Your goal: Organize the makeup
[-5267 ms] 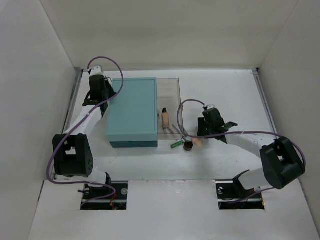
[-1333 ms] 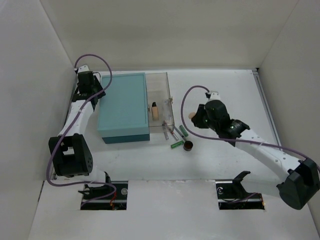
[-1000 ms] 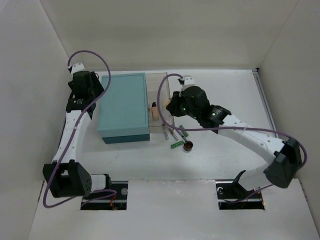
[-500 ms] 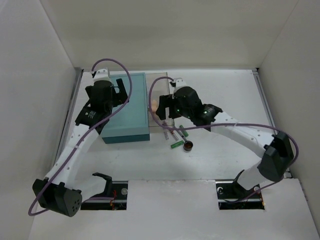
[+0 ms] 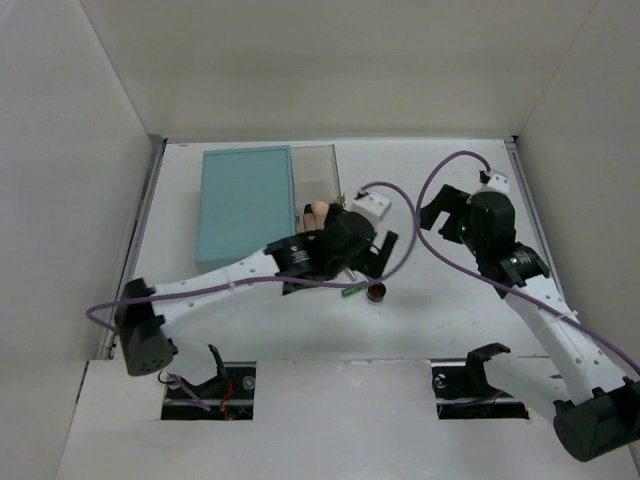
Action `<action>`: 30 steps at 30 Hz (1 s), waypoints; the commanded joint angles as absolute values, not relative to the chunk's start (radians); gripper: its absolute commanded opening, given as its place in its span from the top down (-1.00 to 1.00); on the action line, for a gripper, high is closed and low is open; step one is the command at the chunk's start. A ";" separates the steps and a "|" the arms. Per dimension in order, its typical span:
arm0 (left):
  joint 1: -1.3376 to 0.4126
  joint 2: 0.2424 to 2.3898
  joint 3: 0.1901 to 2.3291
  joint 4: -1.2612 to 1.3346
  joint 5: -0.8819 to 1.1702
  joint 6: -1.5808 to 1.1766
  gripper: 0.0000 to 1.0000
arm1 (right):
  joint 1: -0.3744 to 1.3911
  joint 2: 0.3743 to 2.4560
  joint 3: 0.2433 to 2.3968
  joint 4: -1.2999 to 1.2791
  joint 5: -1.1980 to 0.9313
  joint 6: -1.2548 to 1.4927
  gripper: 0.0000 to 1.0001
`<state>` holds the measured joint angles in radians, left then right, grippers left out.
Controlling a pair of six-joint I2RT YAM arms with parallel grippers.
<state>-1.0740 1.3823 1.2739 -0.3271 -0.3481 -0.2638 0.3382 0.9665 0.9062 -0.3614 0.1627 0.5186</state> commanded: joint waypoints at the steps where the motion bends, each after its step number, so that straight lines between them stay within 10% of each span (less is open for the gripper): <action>1: -1.171 1.509 1.360 -0.368 -0.368 -0.281 -1.00 | 0.265 0.881 0.848 -0.419 0.172 0.564 -1.00; 30: -1.174 1.996 1.482 -0.430 -0.313 -0.391 -0.67 | 0.099 0.713 0.755 -0.453 0.126 0.586 -1.00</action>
